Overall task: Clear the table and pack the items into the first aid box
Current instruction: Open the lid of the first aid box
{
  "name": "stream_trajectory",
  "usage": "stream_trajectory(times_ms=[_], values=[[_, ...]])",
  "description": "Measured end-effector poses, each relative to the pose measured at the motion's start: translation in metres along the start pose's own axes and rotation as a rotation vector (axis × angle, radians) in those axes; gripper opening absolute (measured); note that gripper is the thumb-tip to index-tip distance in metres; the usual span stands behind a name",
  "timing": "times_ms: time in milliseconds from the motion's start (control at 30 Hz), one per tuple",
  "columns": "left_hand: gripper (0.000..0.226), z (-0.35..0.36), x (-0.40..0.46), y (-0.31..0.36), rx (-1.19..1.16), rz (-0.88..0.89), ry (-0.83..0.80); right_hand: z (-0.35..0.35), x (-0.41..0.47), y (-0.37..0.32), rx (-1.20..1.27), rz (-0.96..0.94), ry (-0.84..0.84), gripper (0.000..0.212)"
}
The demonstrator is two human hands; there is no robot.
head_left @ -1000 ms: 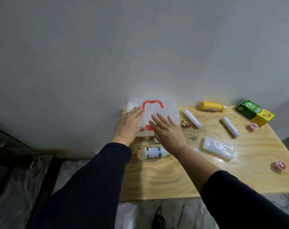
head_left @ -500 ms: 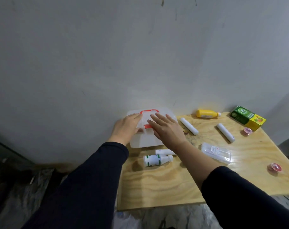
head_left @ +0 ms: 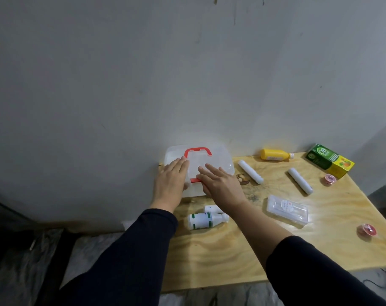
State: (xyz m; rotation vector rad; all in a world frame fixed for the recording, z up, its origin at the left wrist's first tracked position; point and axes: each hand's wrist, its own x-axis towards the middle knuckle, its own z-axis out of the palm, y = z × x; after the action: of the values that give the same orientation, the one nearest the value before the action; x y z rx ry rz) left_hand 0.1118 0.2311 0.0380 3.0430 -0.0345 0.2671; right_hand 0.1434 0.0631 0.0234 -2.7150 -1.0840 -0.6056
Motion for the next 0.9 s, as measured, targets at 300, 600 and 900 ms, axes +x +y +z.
stream_trajectory(times_ms=[300, 600, 900], values=[[0.074, 0.011, 0.002, 0.003, 0.048, -0.038, 0.028, 0.005, 0.002, -0.002, -0.019, -0.004, 0.029, 0.024], [0.075, -0.009, 0.014, -0.004, 0.027, 0.052, -0.012, -0.001, 0.010, 0.005, -0.034, 0.006, 0.021, 0.028], [0.070, -0.026, 0.024, -0.002, 0.065, 0.082, 0.010, -0.007, 0.012, 0.014, -0.045, 0.058, -0.003, 0.043]])
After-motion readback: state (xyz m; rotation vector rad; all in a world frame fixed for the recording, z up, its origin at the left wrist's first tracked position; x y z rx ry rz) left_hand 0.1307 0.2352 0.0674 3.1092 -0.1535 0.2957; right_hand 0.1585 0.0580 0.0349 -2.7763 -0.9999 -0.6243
